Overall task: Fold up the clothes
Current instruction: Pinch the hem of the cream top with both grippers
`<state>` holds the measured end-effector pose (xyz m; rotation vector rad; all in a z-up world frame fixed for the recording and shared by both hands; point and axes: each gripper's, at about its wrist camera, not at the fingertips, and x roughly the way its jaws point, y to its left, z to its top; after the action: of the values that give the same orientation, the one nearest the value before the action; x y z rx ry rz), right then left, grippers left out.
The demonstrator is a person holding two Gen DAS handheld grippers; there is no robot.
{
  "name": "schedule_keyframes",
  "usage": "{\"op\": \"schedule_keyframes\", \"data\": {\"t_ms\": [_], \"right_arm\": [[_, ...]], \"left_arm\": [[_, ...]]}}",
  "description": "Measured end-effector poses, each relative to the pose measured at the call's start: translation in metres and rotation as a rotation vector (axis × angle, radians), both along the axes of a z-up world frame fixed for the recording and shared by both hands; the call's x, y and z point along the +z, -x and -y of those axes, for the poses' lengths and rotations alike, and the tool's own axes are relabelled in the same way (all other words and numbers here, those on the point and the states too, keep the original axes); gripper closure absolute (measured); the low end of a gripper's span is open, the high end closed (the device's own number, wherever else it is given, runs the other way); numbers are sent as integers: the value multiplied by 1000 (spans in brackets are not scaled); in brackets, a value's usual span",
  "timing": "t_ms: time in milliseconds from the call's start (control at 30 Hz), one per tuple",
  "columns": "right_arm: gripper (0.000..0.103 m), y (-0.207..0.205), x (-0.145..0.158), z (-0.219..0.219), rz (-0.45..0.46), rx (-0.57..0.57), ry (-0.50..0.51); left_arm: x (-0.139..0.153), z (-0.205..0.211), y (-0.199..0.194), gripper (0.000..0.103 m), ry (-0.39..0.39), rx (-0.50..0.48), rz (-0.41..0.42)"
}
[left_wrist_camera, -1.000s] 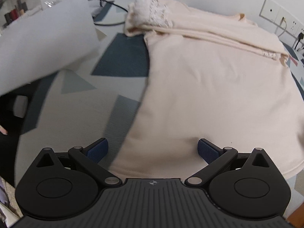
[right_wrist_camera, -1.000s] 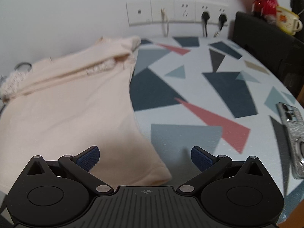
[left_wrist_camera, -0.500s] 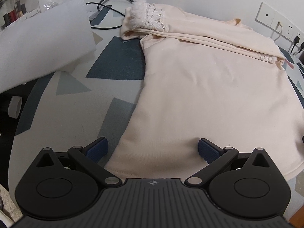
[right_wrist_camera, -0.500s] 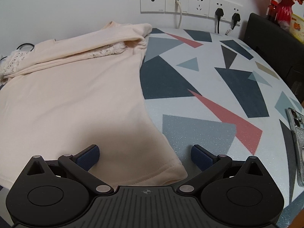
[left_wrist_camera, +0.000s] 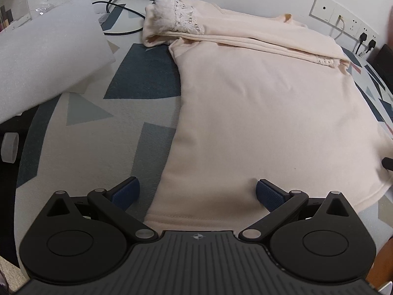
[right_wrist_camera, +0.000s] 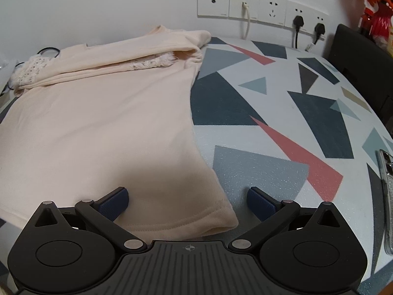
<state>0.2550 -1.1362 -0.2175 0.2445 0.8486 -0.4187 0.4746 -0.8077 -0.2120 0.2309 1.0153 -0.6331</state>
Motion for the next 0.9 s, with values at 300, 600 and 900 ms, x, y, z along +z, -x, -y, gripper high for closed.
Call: {"op": "schedule_keyframes", "data": {"t_ms": [300, 600, 900], "right_arm": [[1, 9, 2, -5, -5, -10, 4], [5, 17, 2, -2, 24, 37, -2], [77, 9, 11, -6, 69, 99, -16]], "left_arm": [[1, 3, -2, 0, -24, 25, -14], [5, 2, 2, 15, 0, -9, 4], [18, 4, 7, 93, 35, -16, 12]]}}
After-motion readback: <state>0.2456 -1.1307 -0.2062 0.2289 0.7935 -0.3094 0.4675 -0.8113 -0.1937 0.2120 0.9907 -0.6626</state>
